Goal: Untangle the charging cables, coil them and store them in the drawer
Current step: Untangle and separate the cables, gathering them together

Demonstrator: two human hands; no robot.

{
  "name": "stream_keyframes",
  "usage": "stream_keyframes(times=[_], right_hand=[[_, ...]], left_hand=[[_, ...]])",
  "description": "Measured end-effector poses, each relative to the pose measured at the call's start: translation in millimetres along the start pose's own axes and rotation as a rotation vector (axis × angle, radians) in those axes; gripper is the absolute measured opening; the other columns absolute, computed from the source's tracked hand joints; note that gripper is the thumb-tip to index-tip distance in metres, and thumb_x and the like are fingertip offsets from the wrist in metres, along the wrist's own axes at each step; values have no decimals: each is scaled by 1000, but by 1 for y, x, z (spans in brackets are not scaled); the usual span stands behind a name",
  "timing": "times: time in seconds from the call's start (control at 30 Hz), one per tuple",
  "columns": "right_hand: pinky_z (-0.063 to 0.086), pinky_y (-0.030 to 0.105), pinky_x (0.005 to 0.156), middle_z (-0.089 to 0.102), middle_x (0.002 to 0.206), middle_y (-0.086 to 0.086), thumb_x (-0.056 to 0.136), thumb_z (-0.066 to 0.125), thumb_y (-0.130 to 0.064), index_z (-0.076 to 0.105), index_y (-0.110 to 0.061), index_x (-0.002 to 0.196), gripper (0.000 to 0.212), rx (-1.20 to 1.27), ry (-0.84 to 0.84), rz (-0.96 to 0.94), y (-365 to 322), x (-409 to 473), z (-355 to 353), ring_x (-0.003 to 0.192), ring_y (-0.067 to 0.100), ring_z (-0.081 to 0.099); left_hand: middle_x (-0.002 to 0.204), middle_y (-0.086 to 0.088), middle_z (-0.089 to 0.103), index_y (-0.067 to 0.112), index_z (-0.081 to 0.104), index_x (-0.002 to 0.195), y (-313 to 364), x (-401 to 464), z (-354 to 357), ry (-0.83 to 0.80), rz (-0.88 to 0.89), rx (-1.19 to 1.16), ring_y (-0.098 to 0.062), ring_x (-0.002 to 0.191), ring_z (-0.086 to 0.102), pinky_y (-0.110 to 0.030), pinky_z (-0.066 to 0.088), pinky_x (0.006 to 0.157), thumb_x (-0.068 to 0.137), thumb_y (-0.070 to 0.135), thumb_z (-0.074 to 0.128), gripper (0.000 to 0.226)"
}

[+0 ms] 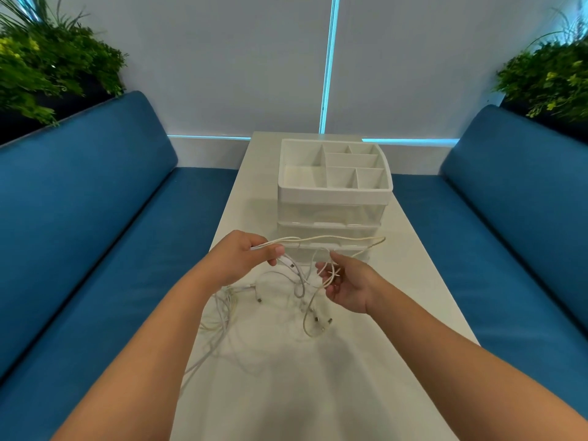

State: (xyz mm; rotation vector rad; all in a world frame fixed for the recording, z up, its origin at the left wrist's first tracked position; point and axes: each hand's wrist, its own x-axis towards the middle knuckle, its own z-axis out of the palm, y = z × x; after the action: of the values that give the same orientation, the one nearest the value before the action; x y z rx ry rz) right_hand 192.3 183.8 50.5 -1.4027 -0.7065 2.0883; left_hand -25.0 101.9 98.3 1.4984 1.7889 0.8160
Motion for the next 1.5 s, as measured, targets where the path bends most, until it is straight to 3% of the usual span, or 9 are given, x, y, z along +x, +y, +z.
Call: stream_keyframes(times=[0.23,0.43,0.73,0.9,1.0,1.07,1.13,1.23,1.5], right_hand=[[33,14,33,44,66,3,104,43,-17,56,-5,77,32,255,154,-136,-18,6,-11,52,8,38],[50,19,41,48,73,9,106,36,-18,51,-4,82,32,244,250,-265,-28,-2,-16,61,16,47],[52,30,45,55,78,14,105,38,-22,53,-2,99,26,-318,482,-462,-24,-1,-28,54,23,53],[48,39,73,65,103,15,106,29,-32,52,-7,114,35,-1032,701,-549,-18,6,-52,92,35,62],[47,37,69,63,96,17,105,28,-36,52,-4,112,40,-1039,659,-493,-17,6,-51,86,34,62],[49,35,60,59,78,15,105,31,-35,54,-3,97,40,-717,513,-440,-17,6,-46,64,27,57],[52,32,56,56,74,13,104,41,-28,54,-5,89,30,-455,314,-411,-17,2,-38,60,23,55],[56,33,62,57,77,17,97,55,-5,53,-6,76,21,-404,134,-448,-13,-3,-22,64,25,59],[55,41,69,68,72,15,86,68,-13,60,-13,69,19,-788,424,-661,-19,6,-22,66,29,64]], left_hand=[[69,-5,49,16,73,75,-6,-2,-3,-19,-57,131,-16,61,42,-27,34,58,87,55,65,41],[71,-8,52,19,73,74,-7,5,-5,22,-52,140,-20,64,43,-29,34,58,89,53,63,39],[58,-3,42,19,72,75,-7,8,-14,82,-70,165,-14,49,34,-26,29,49,90,54,61,39],[54,1,42,19,73,77,-9,7,-17,91,-73,168,-9,44,32,-22,29,46,91,52,61,38],[53,1,42,18,72,77,-9,8,-14,102,-80,145,-12,46,33,-24,30,48,91,51,62,38],[55,0,43,18,72,77,-8,9,-11,94,-82,141,-15,51,35,-27,31,51,91,51,62,38],[53,1,40,18,73,77,-8,9,-8,93,-86,136,-15,49,34,-26,30,50,91,51,62,38],[54,0,42,18,72,76,-9,9,-4,90,-89,136,-17,53,37,-27,31,53,90,53,63,39],[54,0,44,19,71,73,-10,8,-6,96,-128,201,-17,52,40,-28,34,56,90,54,61,41]])
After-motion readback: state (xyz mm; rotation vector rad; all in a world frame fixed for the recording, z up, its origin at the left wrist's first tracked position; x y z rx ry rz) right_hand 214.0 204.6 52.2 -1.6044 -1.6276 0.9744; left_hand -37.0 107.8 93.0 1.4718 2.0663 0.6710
